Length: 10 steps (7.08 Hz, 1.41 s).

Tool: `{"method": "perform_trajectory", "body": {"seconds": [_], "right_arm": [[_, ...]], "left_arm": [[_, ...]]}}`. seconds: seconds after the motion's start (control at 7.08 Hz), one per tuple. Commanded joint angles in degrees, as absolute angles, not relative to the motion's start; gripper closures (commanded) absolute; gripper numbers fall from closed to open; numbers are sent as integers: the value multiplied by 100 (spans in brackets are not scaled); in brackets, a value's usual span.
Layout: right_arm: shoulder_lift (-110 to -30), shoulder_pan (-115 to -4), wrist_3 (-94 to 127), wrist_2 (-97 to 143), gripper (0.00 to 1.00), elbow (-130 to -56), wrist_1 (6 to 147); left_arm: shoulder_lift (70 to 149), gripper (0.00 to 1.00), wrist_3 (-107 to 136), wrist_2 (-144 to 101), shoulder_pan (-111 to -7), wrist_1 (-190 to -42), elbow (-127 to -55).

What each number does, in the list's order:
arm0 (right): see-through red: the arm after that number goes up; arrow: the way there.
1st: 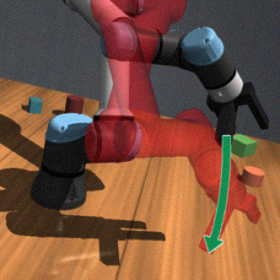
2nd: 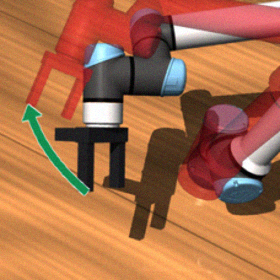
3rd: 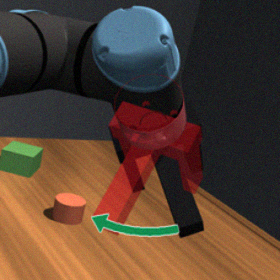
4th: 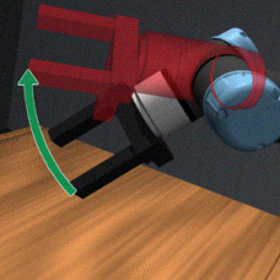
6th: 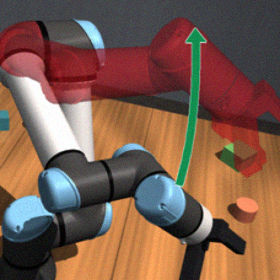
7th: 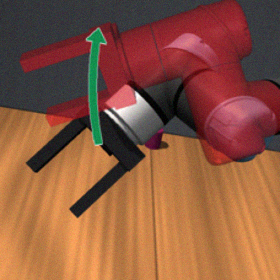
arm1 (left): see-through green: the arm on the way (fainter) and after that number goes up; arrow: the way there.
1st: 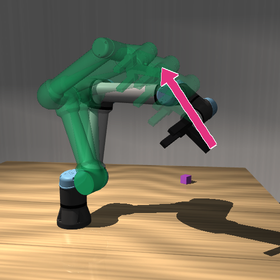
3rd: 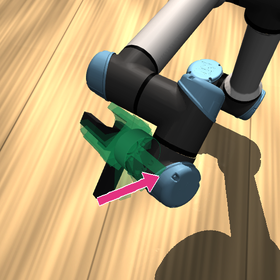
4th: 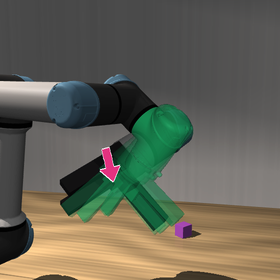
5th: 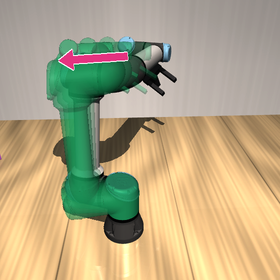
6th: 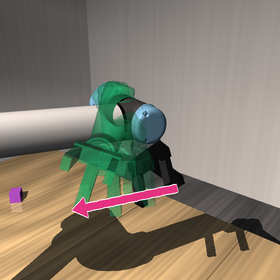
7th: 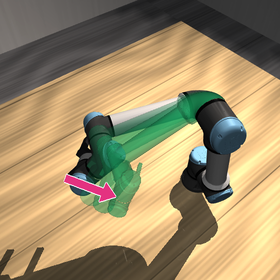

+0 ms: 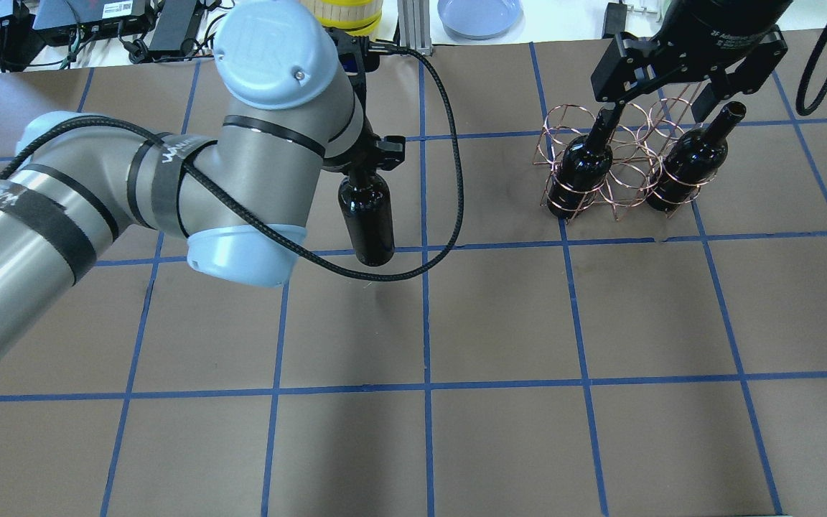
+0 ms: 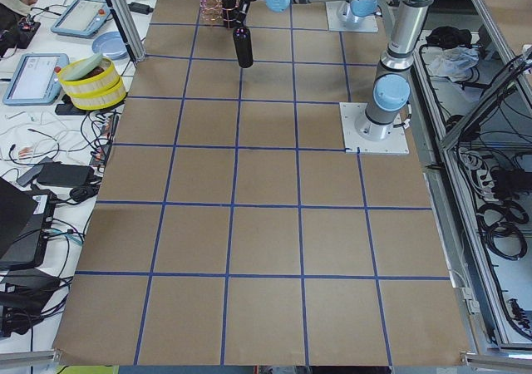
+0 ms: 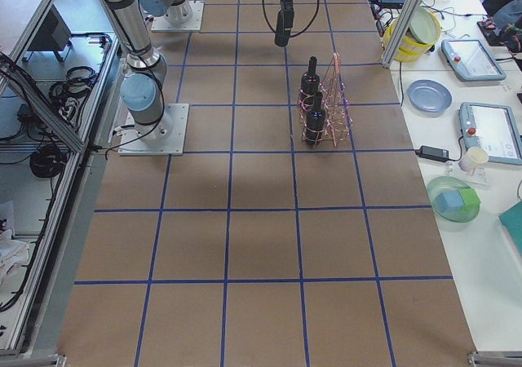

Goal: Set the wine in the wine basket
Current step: 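Carry the dark bottle with the left gripper toward the table center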

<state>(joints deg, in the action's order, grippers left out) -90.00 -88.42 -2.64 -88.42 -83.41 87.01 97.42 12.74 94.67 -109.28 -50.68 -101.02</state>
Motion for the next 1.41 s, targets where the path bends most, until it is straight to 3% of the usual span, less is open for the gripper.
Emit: {"method": "perform_trajectory", "body": {"seconds": [0.0,1.27], "right_arm": [[-9000,-8842,-264,-8842,0,-8341,8701],[-9009,-8842,-272,-8842,0,-8341,8701]], "left_arm": [[9765,100,795,9405,-10760,-4450,-10344],[9931,100,861,9176,-10688,-4386,-10582]]}}
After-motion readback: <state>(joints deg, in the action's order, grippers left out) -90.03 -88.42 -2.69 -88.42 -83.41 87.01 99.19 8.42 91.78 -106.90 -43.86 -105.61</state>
